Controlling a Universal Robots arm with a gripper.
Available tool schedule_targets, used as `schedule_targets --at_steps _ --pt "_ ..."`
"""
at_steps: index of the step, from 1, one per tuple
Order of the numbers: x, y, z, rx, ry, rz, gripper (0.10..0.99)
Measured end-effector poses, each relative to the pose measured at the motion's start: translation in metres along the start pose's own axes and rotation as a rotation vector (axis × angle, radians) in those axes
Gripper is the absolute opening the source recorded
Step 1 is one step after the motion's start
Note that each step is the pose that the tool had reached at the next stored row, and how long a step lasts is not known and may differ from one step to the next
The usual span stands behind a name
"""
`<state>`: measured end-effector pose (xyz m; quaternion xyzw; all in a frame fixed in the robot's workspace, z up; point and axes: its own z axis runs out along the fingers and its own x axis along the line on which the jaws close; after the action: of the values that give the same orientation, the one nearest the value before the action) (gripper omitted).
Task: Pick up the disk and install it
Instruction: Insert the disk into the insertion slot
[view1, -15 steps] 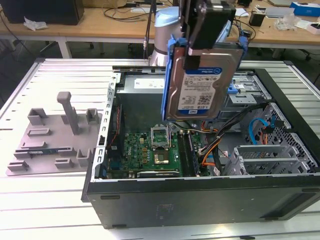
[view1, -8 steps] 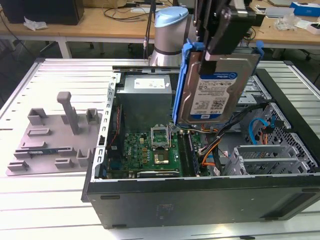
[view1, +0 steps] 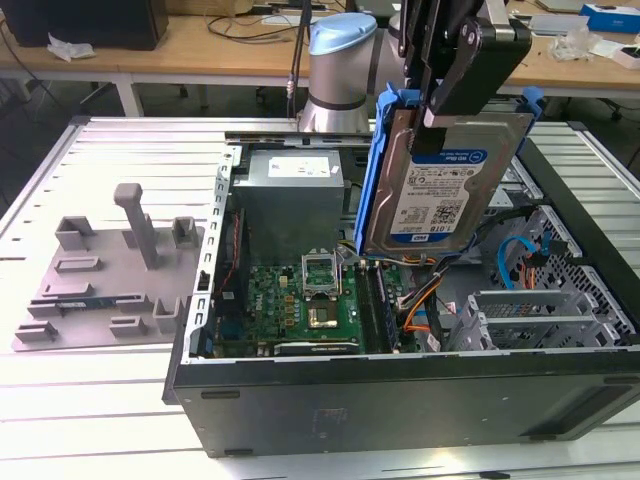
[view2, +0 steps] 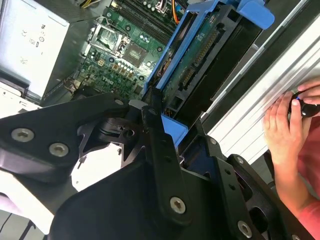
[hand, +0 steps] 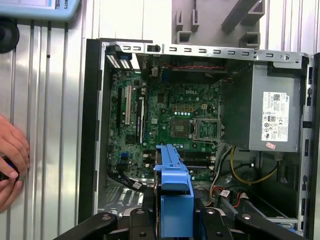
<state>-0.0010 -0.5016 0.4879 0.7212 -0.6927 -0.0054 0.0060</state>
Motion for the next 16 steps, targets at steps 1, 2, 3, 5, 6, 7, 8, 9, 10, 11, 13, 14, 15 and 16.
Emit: schedule_targets --at_steps 1,2,3,5,6,7,8,9,10,11,13,14,15,16 --pt "0.0 0.0 0.0 0.0 0.0 0.0 0.369" --pt "0.0 0.0 0.0001 0.0 0.0 0.0 0.369" --pt "0.0 0.0 0.0001 0.0 0.0 0.0 0.369" --pt "0.0 0.0 0.0001 0.0 -0.0002 0.0 0.369" --pt "0.0 0.0 0.0001 0.0 -0.0004 0.0 0.369" --pt "-0.0001 0.0 0.0001 0.0 -0.0015 0.0 0.369" --pt "0.0 0.0 0.0001 0.0 -0.0027 0.0 0.369" --pt "0.0001 0.0 0.0001 0.001 -0.004 0.0 0.369" --pt "0.0002 0.0001 0.0002 0.003 -0.0082 0.0 0.369" --pt "0.0006 0.0005 0.0001 0.006 -0.0153 0.0 0.369" --pt "0.0015 0.0006 0.0002 0.009 -0.0273 0.003 0.369" --pt "0.0015 0.0005 0.0004 0.009 -0.0295 0.008 0.369" --pt "0.0016 0.0005 0.0008 0.01 -0.0304 0.015 0.369" --pt "0.0017 0.0005 0.0011 0.011 -0.0308 0.021 0.369"
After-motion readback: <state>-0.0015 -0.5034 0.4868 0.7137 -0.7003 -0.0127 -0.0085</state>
